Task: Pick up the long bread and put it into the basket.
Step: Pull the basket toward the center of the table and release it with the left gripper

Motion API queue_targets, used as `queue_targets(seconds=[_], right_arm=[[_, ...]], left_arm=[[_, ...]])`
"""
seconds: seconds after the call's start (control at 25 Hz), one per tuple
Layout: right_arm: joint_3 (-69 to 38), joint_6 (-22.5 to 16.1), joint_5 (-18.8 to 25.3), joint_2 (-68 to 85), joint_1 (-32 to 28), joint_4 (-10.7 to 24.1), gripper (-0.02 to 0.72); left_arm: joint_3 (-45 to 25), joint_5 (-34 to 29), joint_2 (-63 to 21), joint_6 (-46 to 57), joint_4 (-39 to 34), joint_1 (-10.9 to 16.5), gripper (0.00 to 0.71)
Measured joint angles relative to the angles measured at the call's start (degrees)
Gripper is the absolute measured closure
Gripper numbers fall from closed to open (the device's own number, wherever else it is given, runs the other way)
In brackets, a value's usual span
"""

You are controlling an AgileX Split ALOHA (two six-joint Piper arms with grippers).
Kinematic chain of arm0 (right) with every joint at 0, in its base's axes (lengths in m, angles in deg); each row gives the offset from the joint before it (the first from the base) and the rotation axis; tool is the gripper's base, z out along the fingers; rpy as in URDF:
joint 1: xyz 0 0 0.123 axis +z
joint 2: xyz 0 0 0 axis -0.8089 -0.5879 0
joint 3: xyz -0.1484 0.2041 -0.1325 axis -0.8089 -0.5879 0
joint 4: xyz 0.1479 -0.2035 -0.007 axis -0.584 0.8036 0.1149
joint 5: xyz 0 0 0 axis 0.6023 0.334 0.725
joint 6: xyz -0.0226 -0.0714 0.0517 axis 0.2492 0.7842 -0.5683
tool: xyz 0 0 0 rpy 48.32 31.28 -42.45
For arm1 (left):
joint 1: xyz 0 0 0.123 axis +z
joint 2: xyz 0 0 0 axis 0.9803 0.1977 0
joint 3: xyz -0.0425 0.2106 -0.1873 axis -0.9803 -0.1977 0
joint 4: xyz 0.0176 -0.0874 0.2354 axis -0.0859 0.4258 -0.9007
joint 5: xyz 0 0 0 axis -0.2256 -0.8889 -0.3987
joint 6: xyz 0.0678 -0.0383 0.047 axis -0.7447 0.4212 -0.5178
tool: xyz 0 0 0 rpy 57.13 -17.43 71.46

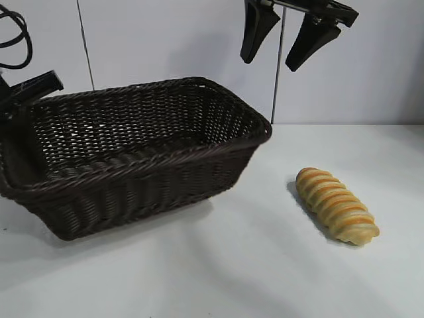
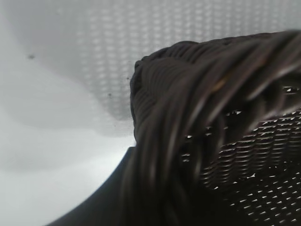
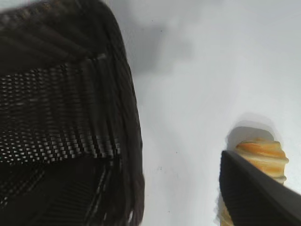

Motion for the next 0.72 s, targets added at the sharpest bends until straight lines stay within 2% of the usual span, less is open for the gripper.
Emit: queue_targets(seconds=[0.4, 0.72], right_arm=[[0.00, 0.00, 0.00, 0.00, 0.00, 0.00, 0.164], [0.00, 0.00, 0.04, 0.00, 0.00, 0.00, 0.164]], left_arm=[[14.39, -5.64, 9.63, -5.04, -0.05, 0.00, 0.609], [16.47, -5.94, 14.42, -5.55, 0.01, 0.00, 0.609]])
